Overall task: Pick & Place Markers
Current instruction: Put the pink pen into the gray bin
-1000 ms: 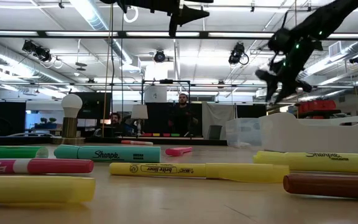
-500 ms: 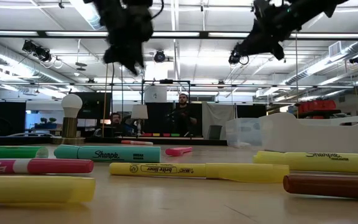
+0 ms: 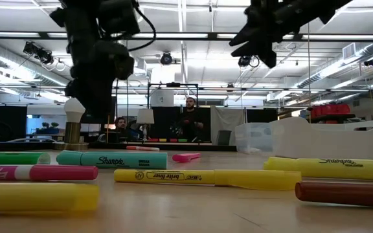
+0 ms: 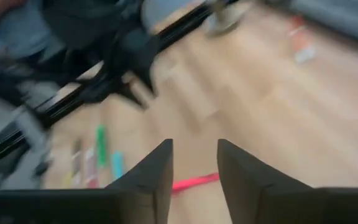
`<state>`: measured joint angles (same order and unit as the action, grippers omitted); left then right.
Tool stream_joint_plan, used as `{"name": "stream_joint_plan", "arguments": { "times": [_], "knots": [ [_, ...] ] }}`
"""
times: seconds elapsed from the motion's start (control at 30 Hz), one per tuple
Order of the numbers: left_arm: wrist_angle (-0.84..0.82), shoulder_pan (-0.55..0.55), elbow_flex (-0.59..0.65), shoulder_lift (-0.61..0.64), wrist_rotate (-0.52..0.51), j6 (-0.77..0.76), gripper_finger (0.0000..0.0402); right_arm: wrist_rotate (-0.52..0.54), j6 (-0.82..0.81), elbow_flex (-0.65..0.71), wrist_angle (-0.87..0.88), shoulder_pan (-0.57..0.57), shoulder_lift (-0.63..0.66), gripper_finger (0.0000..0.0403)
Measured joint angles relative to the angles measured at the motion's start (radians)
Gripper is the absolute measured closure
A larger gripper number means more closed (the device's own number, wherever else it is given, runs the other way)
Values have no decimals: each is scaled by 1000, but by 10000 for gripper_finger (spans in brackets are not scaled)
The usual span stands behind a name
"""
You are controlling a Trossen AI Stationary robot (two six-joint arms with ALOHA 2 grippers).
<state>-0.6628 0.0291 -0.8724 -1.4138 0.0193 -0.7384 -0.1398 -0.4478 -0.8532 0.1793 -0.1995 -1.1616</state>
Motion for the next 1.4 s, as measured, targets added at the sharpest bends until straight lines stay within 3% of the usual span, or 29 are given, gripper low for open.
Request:
{"name": "stream_joint_plan", "arguments": {
  "times": [0.13,0.3,0.57,0.73,0.83,1.03,1.4],
  "knots": [
    [13,-95,-1,25,-44,-61,228,-103,-43,-13,-33,41,-97,237],
    [-15,-212,-1,68,-150,-141,228,-130,-36,-114,-12,89,-224,197],
    [-33,-364,-2,149,-324,-196,228,-142,63,-345,162,115,-414,183],
    [-37,-414,-3,220,-358,-234,228,-142,256,-502,396,114,-528,183],
    [-42,-433,-1,256,-410,-267,228,-140,431,-547,446,111,-591,183],
    [-15,-426,-2,290,-546,-303,228,-130,816,-546,453,112,-694,183],
    [43,-413,-2,290,-523,-383,228,-103,1177,-546,347,112,-864,199]
  ]
}}
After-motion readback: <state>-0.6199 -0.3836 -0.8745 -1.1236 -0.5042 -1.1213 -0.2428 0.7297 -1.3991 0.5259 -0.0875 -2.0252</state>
